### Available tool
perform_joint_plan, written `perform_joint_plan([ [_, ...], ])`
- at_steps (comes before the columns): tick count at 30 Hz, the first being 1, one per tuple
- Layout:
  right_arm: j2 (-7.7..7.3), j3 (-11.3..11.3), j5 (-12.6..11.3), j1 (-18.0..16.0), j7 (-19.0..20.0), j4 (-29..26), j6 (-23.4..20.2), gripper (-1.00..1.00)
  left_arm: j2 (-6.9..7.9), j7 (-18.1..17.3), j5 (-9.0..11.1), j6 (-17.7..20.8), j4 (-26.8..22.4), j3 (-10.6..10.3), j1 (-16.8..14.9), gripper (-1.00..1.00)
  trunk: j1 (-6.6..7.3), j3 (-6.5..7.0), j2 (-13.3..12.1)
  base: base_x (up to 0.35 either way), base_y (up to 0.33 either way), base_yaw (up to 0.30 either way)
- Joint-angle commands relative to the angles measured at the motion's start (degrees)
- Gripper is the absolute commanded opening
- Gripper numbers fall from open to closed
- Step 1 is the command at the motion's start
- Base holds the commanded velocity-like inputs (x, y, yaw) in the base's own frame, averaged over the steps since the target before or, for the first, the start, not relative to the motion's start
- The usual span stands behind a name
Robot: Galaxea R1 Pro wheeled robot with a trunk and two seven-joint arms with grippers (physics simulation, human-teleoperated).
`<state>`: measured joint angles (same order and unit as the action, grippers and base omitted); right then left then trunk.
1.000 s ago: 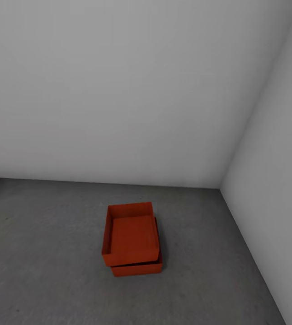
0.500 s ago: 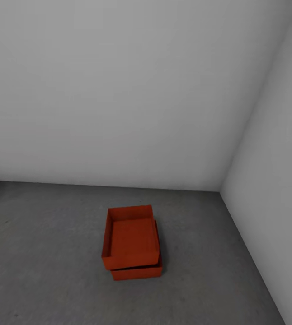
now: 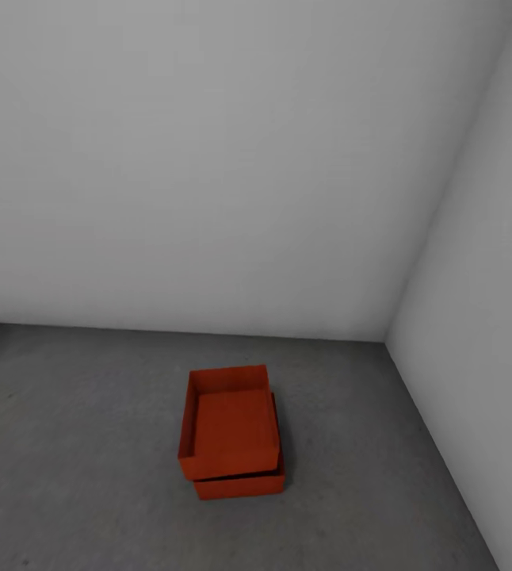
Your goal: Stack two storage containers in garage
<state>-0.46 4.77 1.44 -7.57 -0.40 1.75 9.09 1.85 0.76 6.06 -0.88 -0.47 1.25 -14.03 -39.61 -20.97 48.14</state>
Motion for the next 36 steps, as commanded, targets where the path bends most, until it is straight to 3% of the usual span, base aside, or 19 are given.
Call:
perform_joint_plan([
  [1, 0.01, 0.42, 0.14, -0.08, -0.04, 0.19, 0.32, 1.00, -0.04, 0.03, 0.53, -0.09, 0.03, 0.07, -0.03, 1.00, -0.01, 0.03, 0.04, 0.000, 0.000, 0.000],
  [36, 0.18, 0.42, 0.23, -0.08, -0.04, 0.19, 0.14, 1.00, -0.05, 0.03, 0.53, -0.09, 0.03, 0.07, -0.03, 1.00, -0.01, 3.19, 0.04, 0.000, 0.000, 0.000],
])
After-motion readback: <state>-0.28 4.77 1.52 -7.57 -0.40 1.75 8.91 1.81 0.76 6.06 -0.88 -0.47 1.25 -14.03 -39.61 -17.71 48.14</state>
